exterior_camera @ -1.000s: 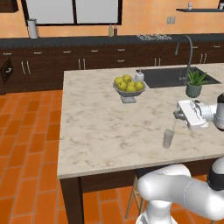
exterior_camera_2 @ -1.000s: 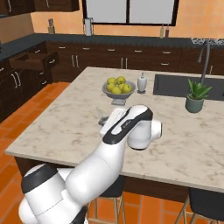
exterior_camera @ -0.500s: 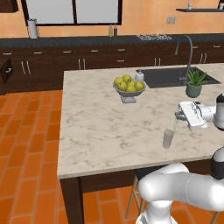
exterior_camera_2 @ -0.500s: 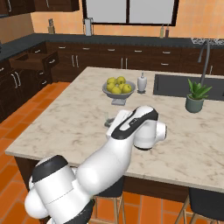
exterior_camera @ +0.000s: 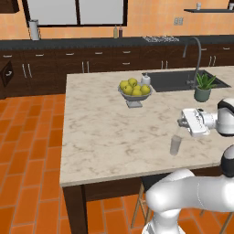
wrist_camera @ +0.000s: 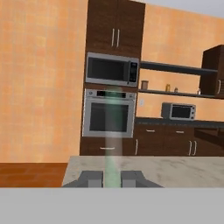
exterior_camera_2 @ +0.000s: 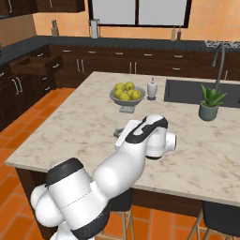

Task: Take a straw from the drawer in front and place it inside the glass cup on the dining counter.

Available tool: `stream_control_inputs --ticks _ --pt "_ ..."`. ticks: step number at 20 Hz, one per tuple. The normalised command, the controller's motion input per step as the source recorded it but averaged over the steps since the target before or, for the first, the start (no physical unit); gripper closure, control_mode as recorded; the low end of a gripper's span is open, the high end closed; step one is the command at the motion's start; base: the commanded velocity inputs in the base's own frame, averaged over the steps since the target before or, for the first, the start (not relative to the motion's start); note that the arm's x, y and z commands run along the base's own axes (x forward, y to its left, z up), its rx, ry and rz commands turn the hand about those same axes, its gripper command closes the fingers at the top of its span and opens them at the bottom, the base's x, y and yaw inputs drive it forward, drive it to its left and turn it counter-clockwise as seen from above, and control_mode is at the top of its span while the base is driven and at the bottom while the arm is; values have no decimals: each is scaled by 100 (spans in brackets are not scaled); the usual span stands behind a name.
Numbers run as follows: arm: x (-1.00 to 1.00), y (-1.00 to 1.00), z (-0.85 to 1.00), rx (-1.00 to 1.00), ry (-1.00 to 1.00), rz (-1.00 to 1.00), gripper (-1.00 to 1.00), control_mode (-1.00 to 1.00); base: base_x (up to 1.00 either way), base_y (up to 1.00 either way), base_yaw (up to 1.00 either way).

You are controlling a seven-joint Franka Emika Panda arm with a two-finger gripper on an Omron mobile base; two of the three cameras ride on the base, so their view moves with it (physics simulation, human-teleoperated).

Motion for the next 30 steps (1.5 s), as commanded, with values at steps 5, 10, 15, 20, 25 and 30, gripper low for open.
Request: stream_control_inputs --ticks 5,10,15,20,25,30 --pt "35 0 -22 0 -1 0 100 -100 0 0 0" --pt "27 -3 -19 0 0 0 100 -100 0 0 0" --pt "-3 -9 -3 0 -2 0 100 -100 0 0 0" --pt "-37 0 12 0 -4 0 100 -100 0 0 0" --pt "0 0 0 0 0 0 100 -100 0 0 0" --pt "18 0 -3 0 0 0 100 -100 0 0 0"
